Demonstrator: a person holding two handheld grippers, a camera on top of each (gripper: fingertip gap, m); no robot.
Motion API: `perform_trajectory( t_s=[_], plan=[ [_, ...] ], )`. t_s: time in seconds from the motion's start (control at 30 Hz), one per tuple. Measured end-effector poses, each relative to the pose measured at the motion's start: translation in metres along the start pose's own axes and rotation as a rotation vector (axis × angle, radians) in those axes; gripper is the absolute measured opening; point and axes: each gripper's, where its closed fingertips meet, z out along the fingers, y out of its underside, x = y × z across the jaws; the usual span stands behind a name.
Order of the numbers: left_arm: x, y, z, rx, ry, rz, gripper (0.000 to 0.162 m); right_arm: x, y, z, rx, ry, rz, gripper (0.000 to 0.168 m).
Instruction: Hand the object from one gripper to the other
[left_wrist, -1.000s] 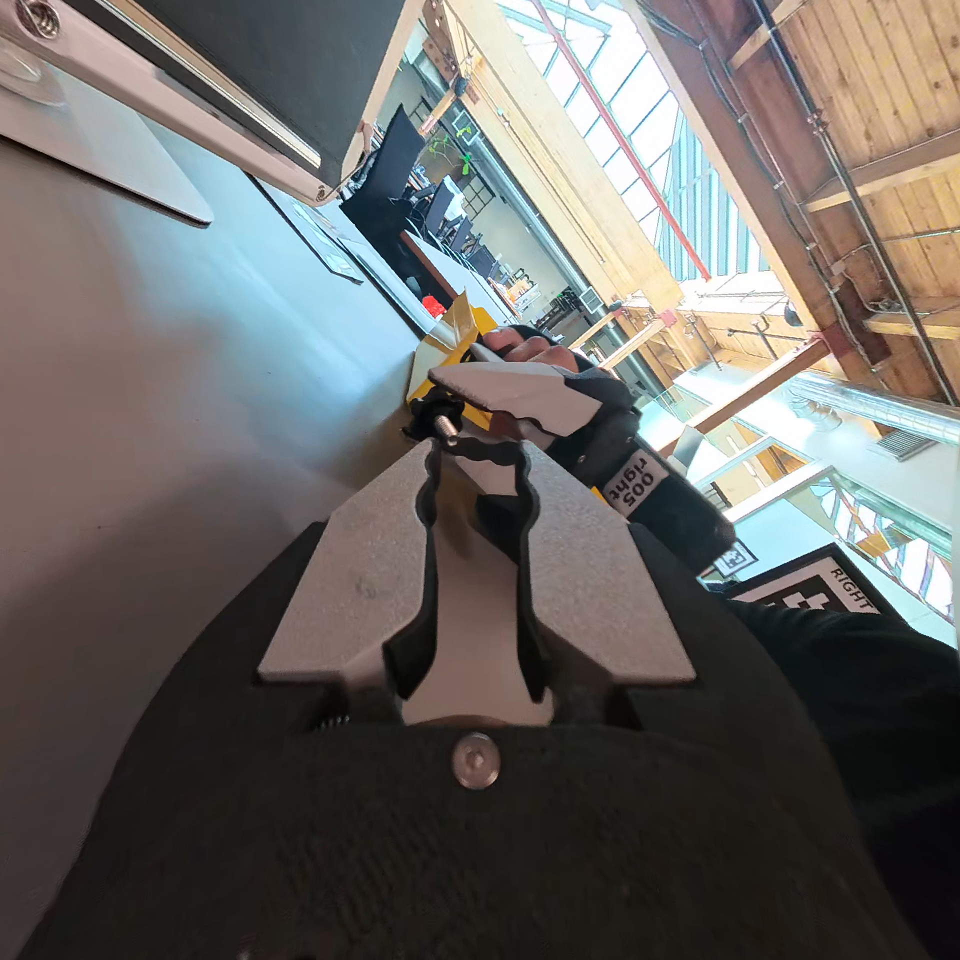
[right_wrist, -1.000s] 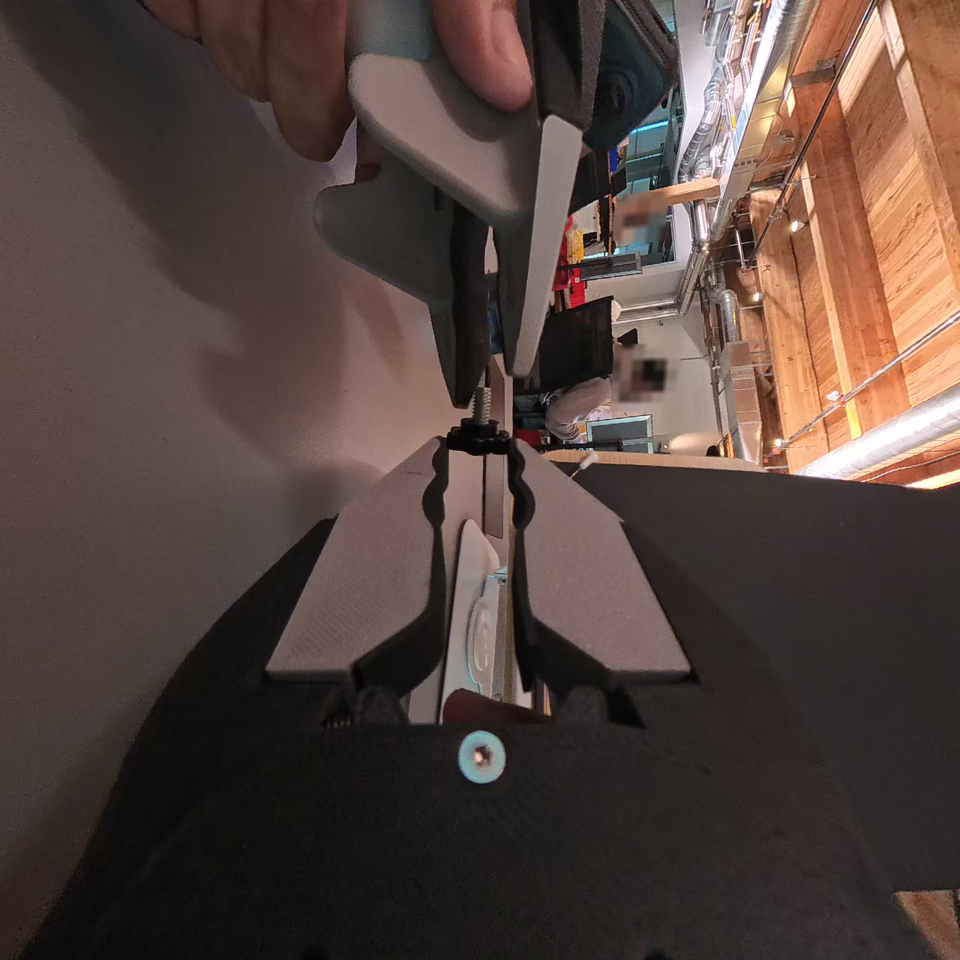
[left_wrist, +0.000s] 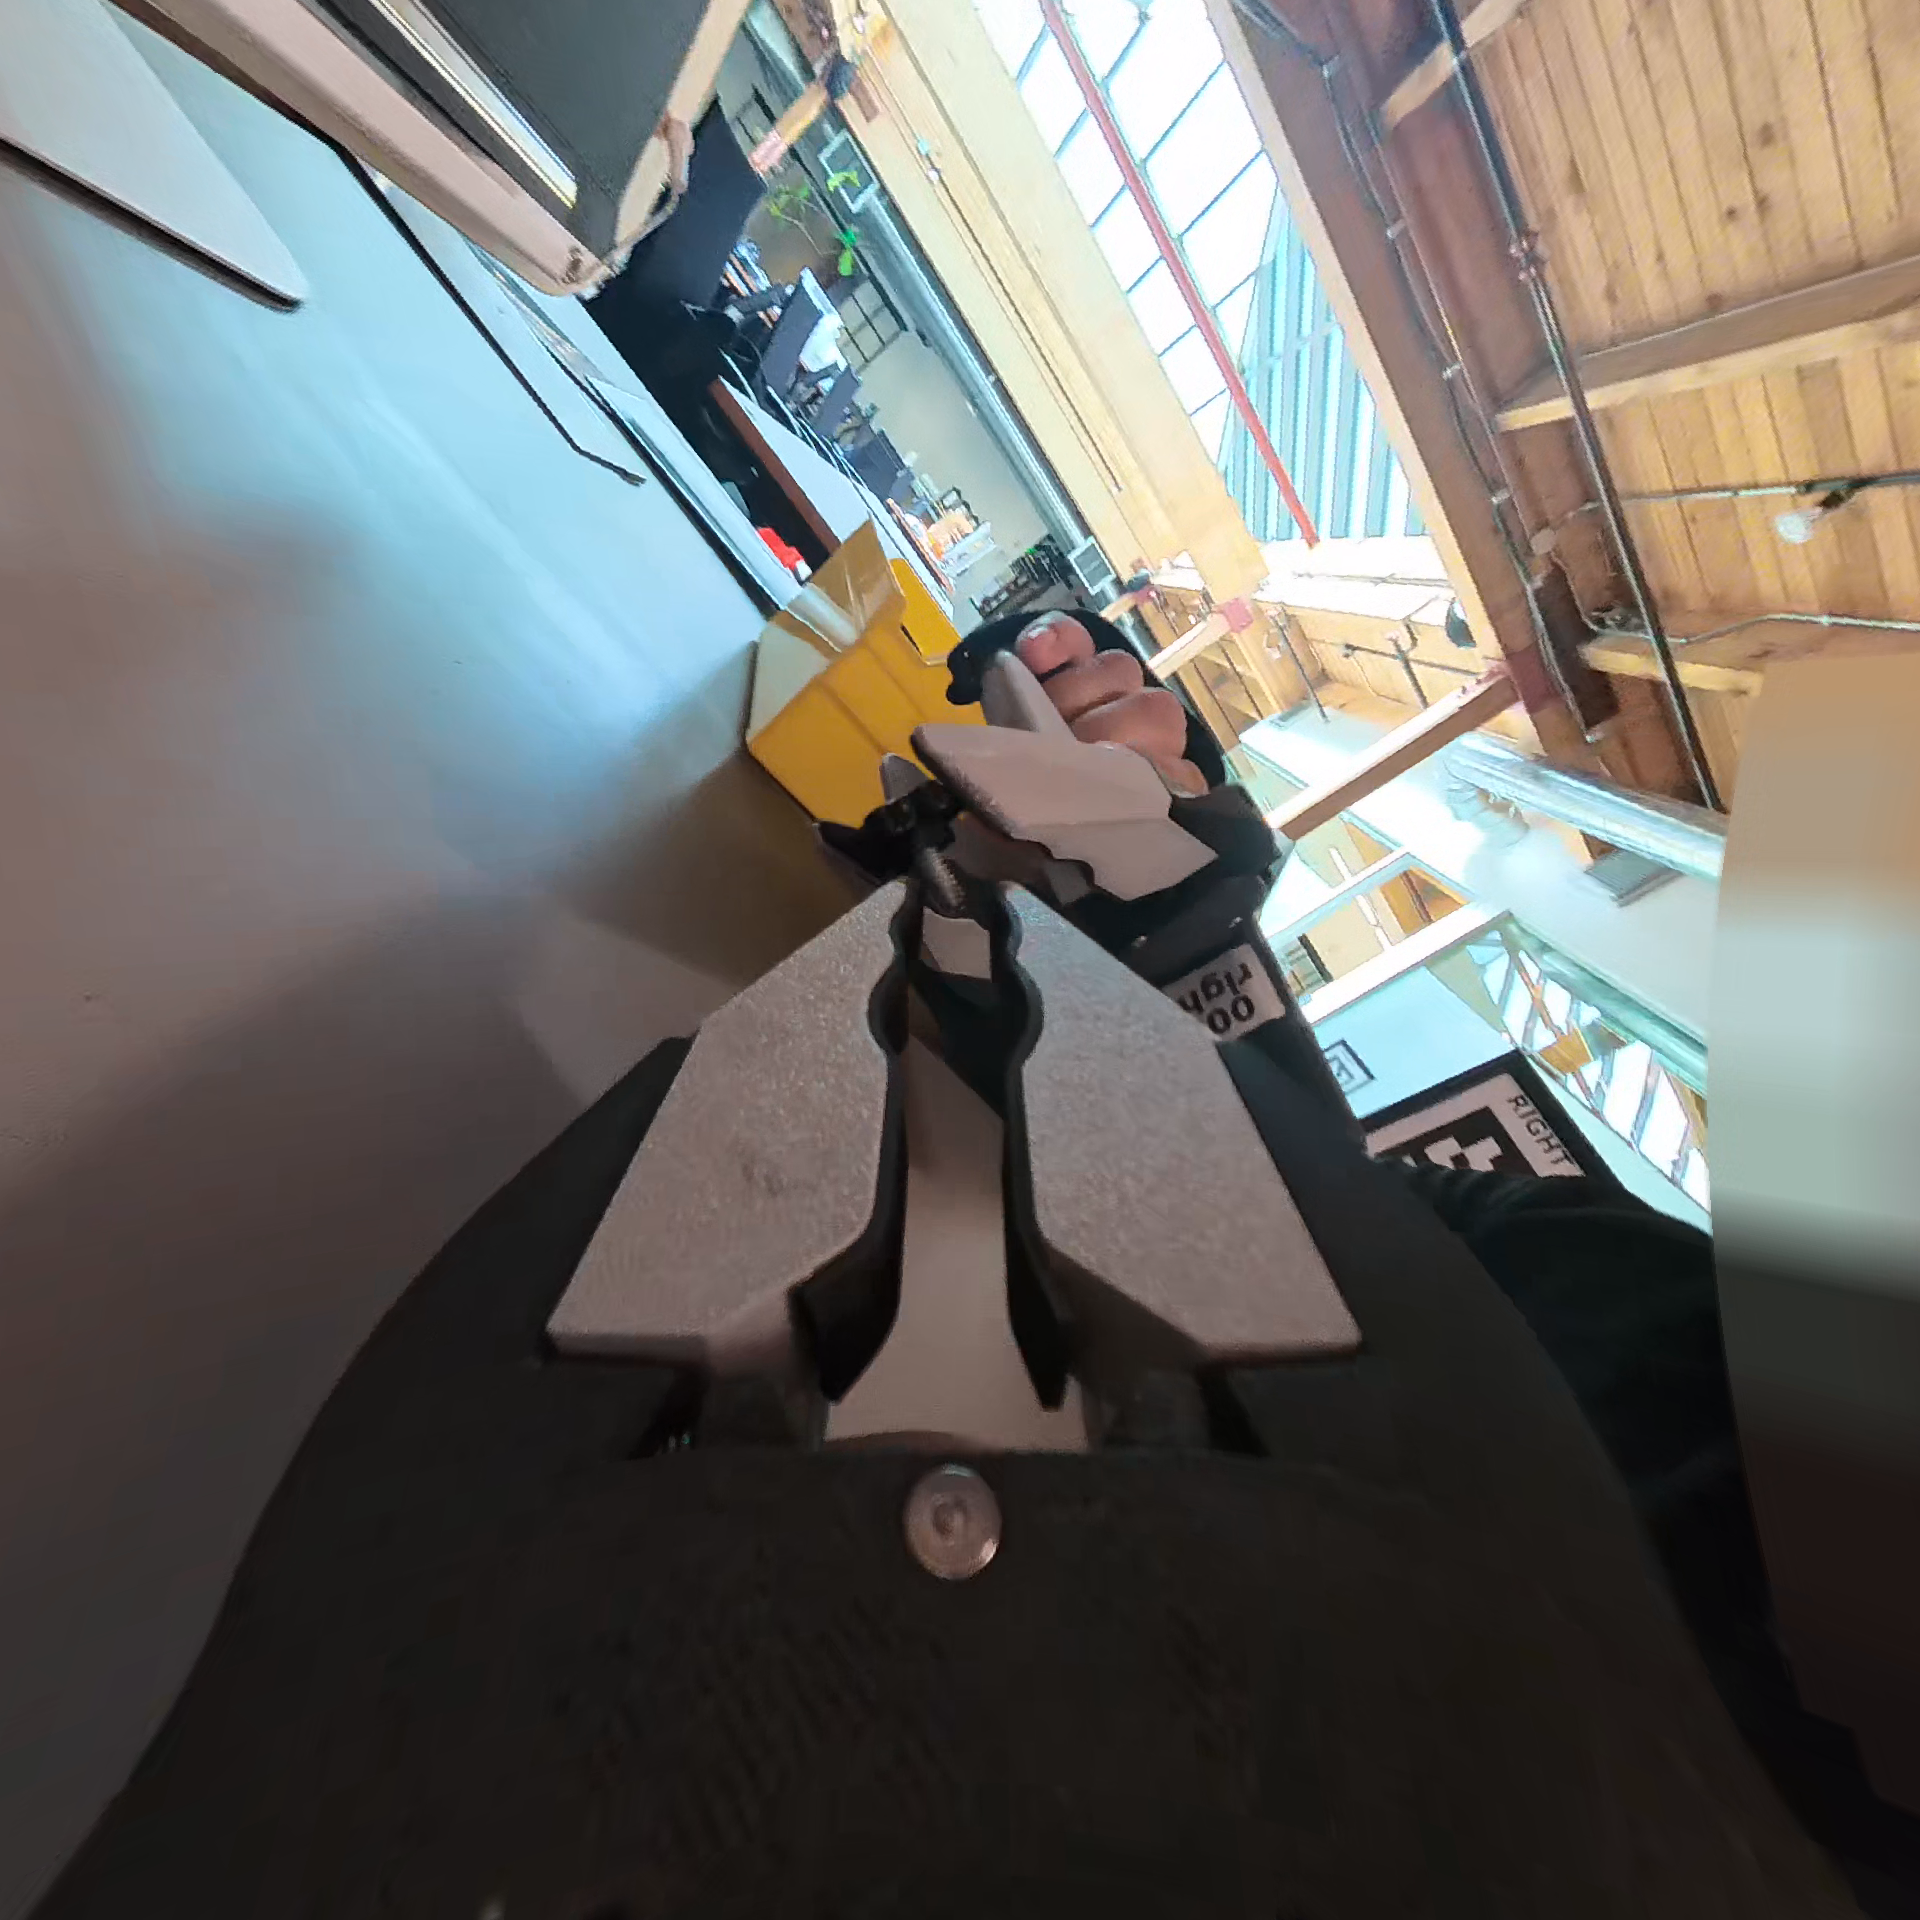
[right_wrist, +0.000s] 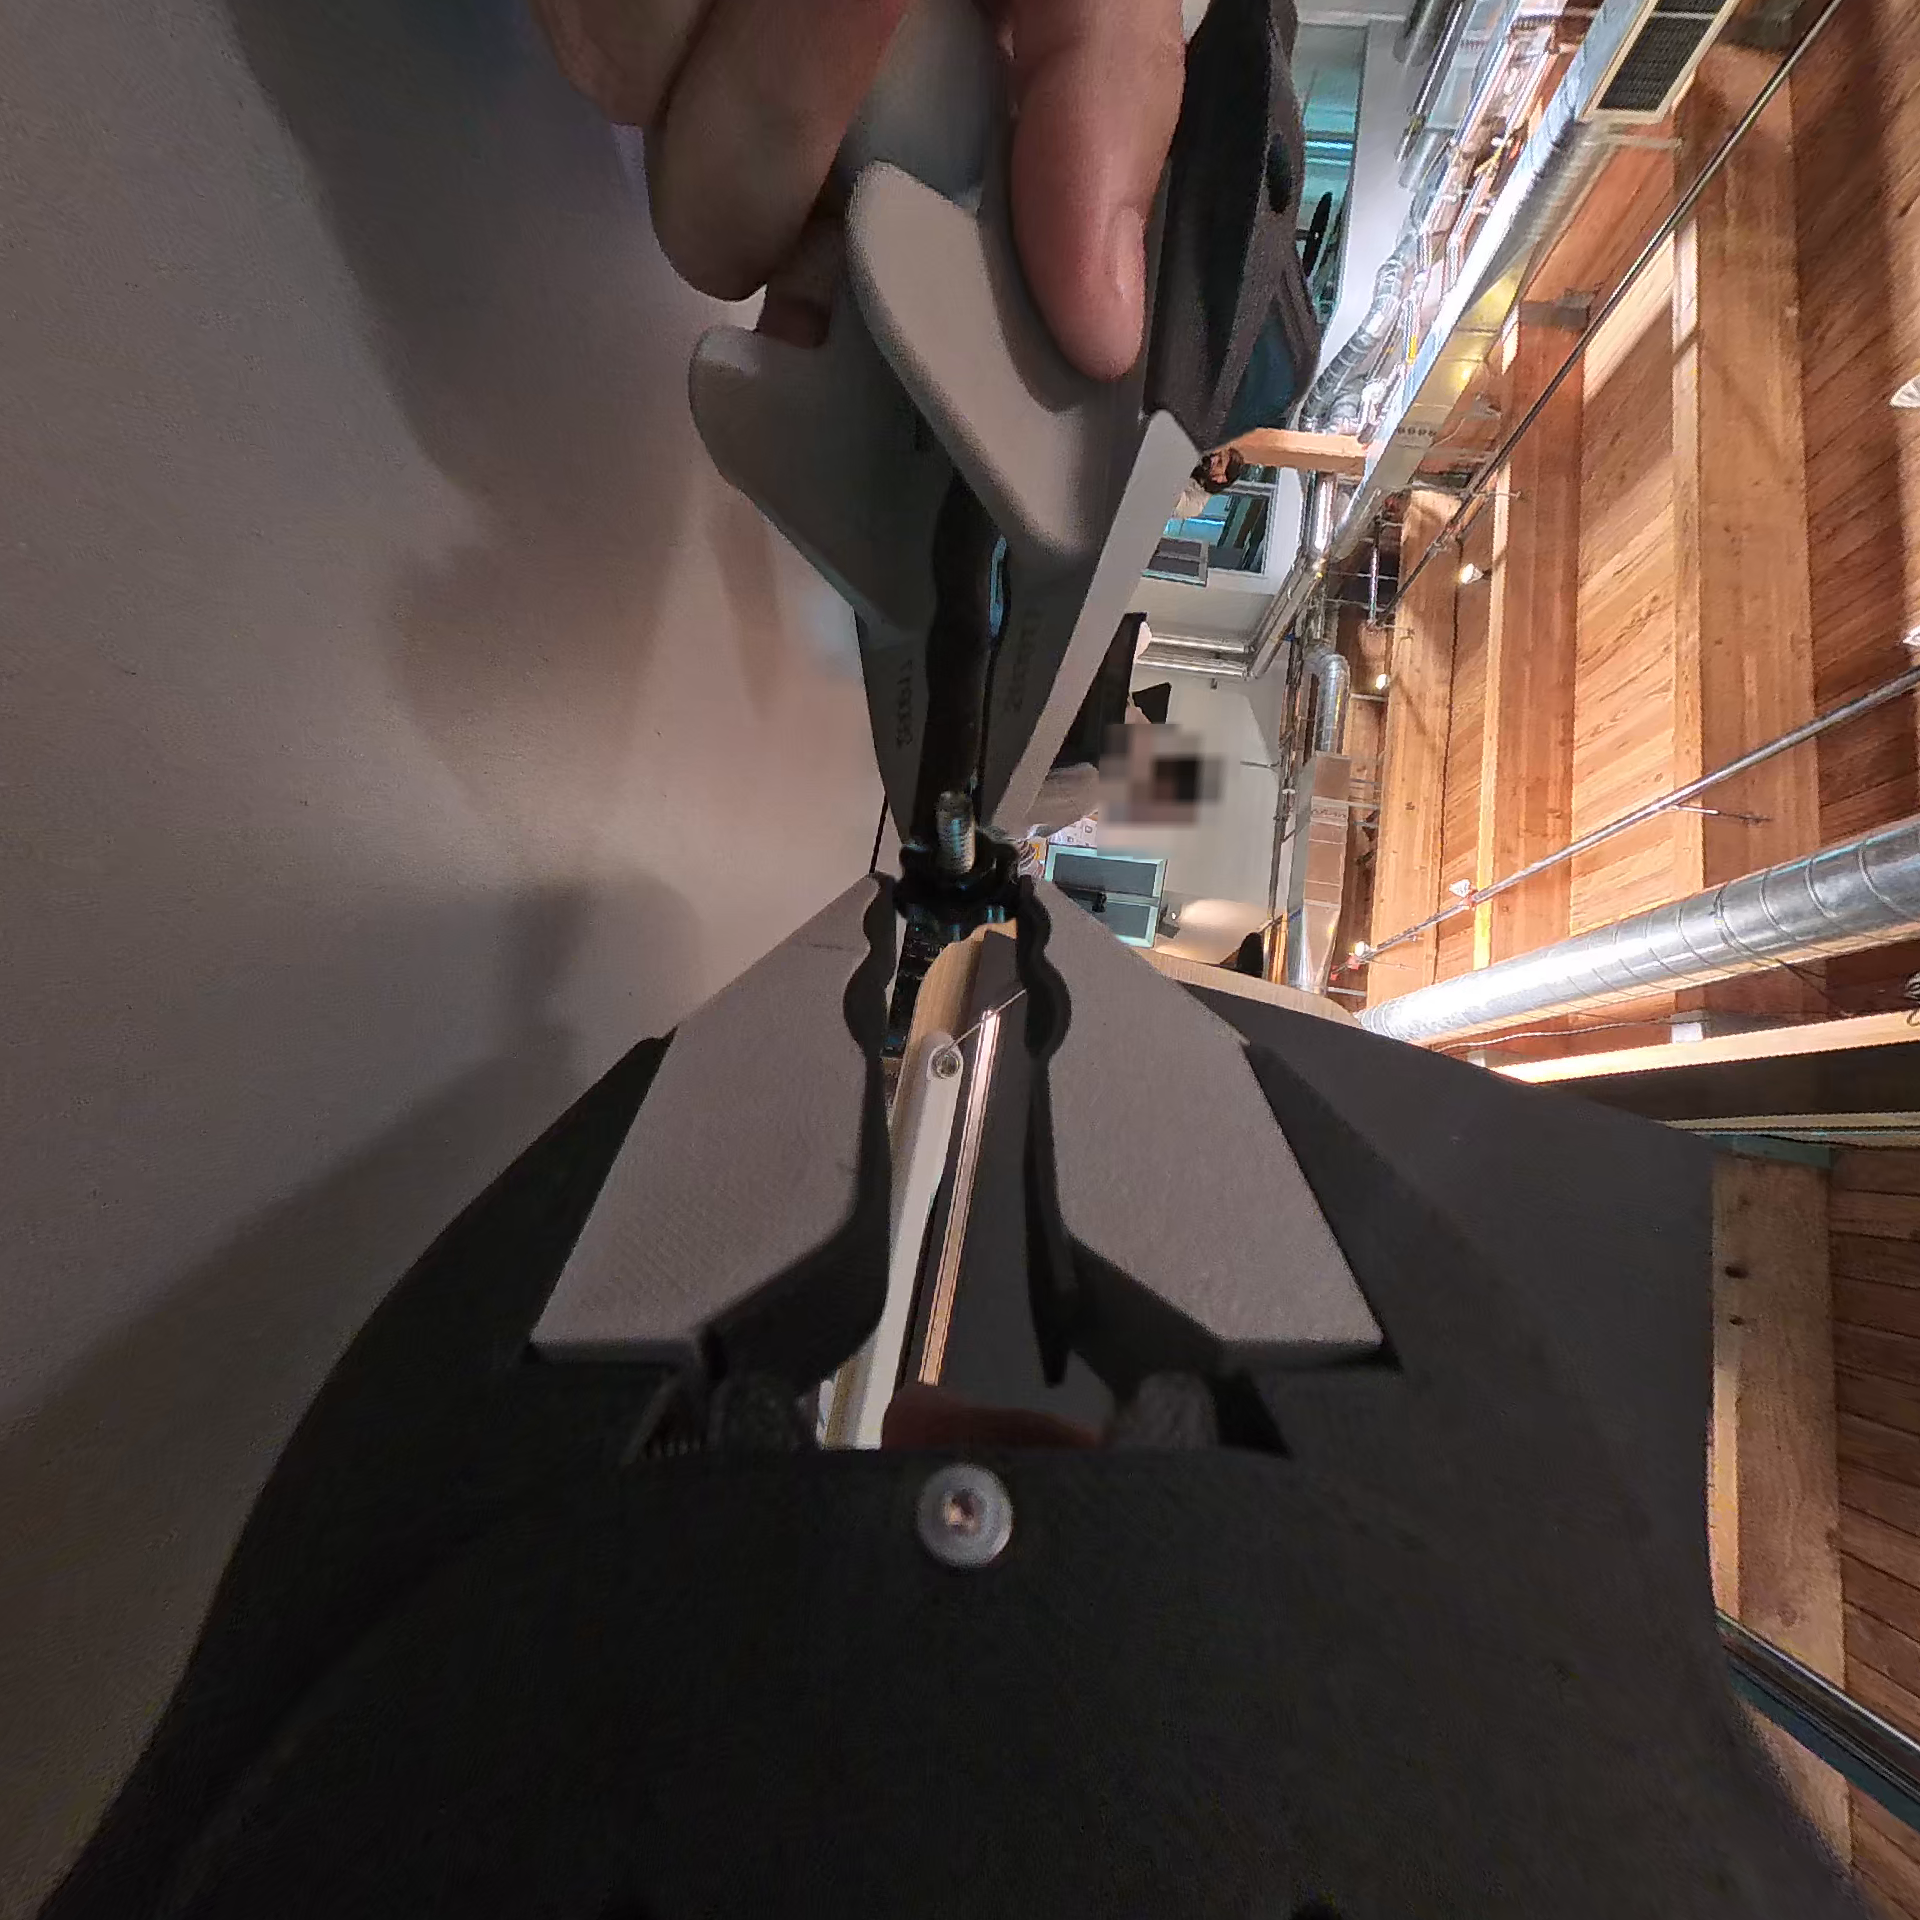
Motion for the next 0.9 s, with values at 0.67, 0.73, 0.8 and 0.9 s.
perform_trajectory(
  t_s=[0.67,0.73,0.8,0.9],
  plan=[
    [-0.011,0.003,0.004,-0.003,-0.073,0.020,0.011,0.002,0.001,0.006,-0.113,0.038,-0.158,0.019],
    [-0.011,-0.002,0.001,0.021,-0.079,0.025,0.003,0.000,0.002,0.006,-0.111,0.036,-0.156,0.019],
    [-0.013,-0.002,0.000,0.016,-0.097,0.041,0.003,-0.001,0.002,0.007,-0.107,0.027,-0.136,0.019],
    [-0.020,-0.001,0.000,0.001,-0.152,0.079,0.003,-0.006,0.002,0.009,-0.078,0.003,-0.053,0.020]
  ],
)
